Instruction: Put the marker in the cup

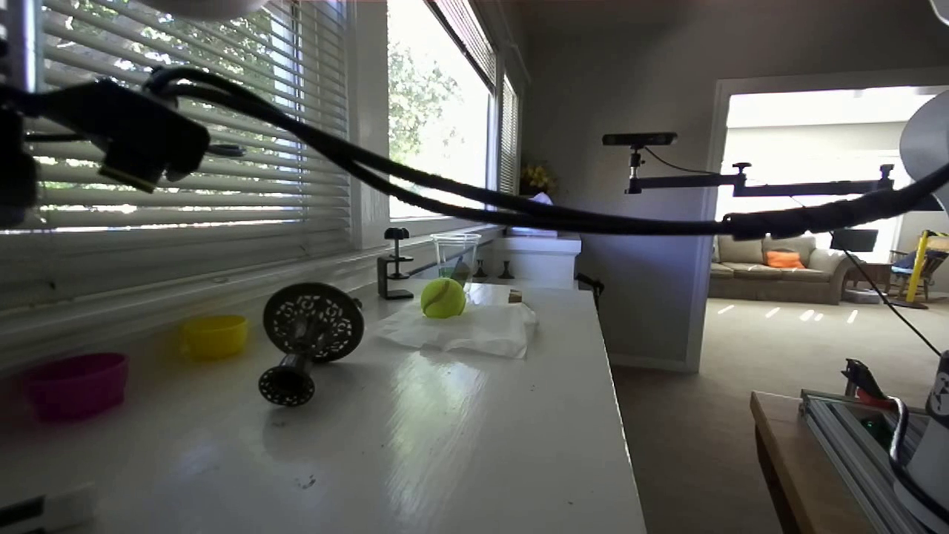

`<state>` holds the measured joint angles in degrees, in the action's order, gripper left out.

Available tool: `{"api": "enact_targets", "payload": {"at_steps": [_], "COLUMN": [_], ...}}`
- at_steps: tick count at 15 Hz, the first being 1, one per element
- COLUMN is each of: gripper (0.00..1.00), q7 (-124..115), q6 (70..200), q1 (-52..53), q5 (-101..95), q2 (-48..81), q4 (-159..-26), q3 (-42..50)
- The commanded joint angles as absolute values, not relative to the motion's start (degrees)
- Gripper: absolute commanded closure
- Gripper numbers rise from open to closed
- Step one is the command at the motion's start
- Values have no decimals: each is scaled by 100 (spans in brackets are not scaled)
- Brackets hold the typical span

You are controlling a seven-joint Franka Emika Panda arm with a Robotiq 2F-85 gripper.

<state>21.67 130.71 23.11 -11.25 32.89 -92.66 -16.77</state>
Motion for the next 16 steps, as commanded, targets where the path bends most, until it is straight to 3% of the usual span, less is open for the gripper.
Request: {"api": "enact_targets", "payload": {"at_steps": [1,5,6,12,13,16], "gripper": [18,32,28,32,56,67], "q7": [2170,2044,2034,1902,1907,1913], "q6": [12888,12899,12887,12939,12931,12925], "q1": [2388,2370,2350,2224,2212,2224], "q5": [-1232,-1206,-1206,-1250,-1250,-1254], "q2": [3583,3525,3497,3277,3257,3220], "q4": [-8906,-9162,-9220,-9536,-9567,-9589], "q3": [-1679,-1650,-1638,-1475,-1469,-1475]}}
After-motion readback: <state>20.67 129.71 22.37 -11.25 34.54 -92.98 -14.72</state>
